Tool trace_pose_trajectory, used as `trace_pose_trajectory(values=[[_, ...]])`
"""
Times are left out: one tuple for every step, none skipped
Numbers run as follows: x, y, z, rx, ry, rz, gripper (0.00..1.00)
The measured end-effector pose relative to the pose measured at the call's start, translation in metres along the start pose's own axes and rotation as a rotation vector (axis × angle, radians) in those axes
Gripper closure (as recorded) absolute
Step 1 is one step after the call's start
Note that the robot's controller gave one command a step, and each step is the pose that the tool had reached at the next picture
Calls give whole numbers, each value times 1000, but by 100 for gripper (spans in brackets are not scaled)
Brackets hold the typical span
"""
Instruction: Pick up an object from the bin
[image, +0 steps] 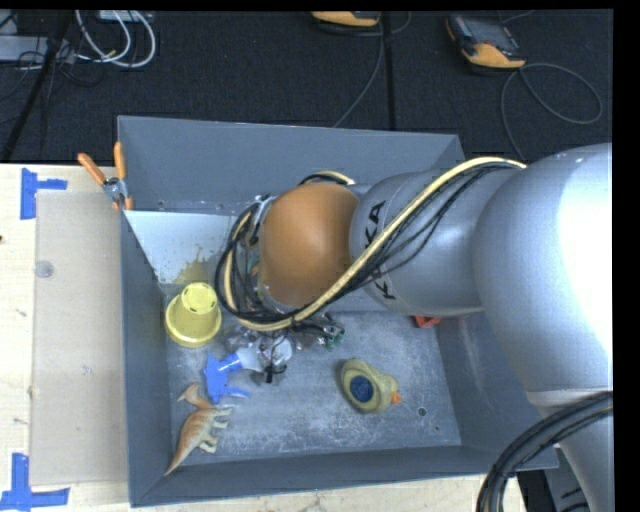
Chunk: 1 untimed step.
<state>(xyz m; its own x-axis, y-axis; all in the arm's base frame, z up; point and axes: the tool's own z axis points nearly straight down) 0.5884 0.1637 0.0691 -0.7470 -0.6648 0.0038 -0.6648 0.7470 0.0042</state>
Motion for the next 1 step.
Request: trace_pose_trajectory(values=[[0,0,0,0,0,0,100]])
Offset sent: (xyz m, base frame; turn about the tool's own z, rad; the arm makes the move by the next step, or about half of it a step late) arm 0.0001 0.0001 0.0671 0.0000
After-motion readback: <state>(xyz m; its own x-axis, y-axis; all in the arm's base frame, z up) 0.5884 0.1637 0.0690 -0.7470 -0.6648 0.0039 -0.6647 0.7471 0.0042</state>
